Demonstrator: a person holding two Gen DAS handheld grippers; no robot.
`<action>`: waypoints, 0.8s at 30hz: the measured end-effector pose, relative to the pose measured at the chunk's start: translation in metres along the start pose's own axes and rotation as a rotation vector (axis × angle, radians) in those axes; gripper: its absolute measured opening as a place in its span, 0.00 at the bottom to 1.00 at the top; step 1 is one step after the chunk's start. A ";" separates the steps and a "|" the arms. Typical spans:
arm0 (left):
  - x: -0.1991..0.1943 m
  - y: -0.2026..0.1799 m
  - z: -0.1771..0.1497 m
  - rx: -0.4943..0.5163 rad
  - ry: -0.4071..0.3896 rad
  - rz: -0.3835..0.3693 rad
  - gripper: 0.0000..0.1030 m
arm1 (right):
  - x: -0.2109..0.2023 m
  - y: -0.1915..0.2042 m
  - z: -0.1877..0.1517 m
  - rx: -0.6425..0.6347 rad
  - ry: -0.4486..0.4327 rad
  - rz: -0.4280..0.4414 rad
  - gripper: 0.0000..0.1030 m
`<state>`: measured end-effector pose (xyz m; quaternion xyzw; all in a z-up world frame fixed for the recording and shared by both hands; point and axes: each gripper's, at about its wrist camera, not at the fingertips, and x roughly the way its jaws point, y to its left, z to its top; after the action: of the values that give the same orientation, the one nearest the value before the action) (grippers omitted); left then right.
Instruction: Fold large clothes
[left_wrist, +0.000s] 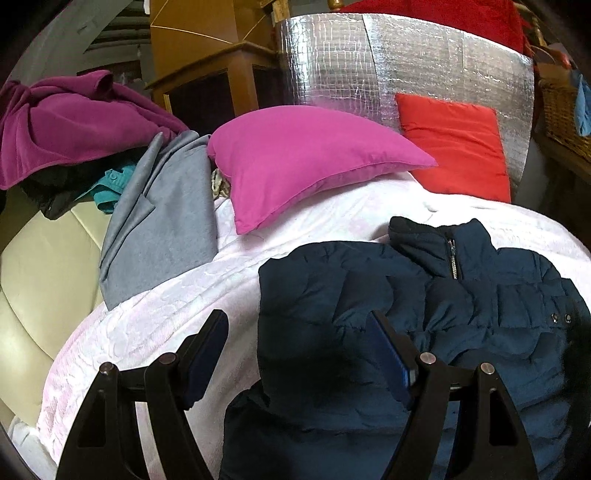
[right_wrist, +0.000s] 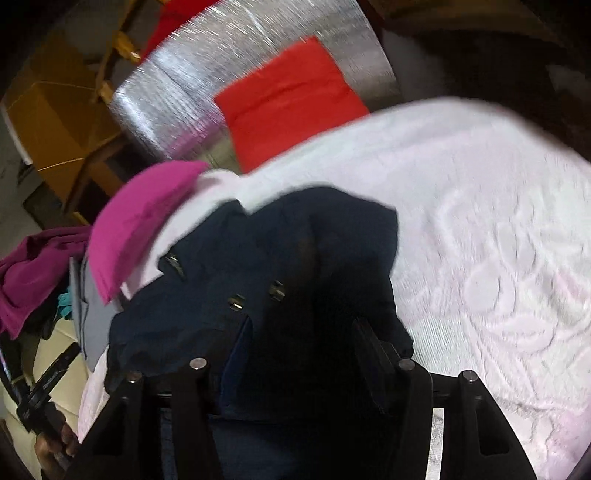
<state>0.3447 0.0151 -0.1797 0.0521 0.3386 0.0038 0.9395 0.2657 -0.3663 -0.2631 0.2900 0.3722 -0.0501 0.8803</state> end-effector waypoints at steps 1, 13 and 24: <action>0.001 -0.001 -0.001 0.005 0.003 0.001 0.75 | 0.004 -0.002 -0.001 0.004 0.012 -0.006 0.57; 0.016 0.000 -0.005 0.014 0.067 0.017 0.77 | -0.021 -0.015 0.009 0.073 -0.072 0.109 0.57; 0.072 0.047 -0.016 -0.227 0.253 -0.081 0.78 | 0.016 -0.062 0.019 0.258 -0.012 0.152 0.64</action>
<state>0.3914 0.0668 -0.2325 -0.0688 0.4532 0.0106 0.8887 0.2701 -0.4265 -0.2926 0.4277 0.3344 -0.0323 0.8392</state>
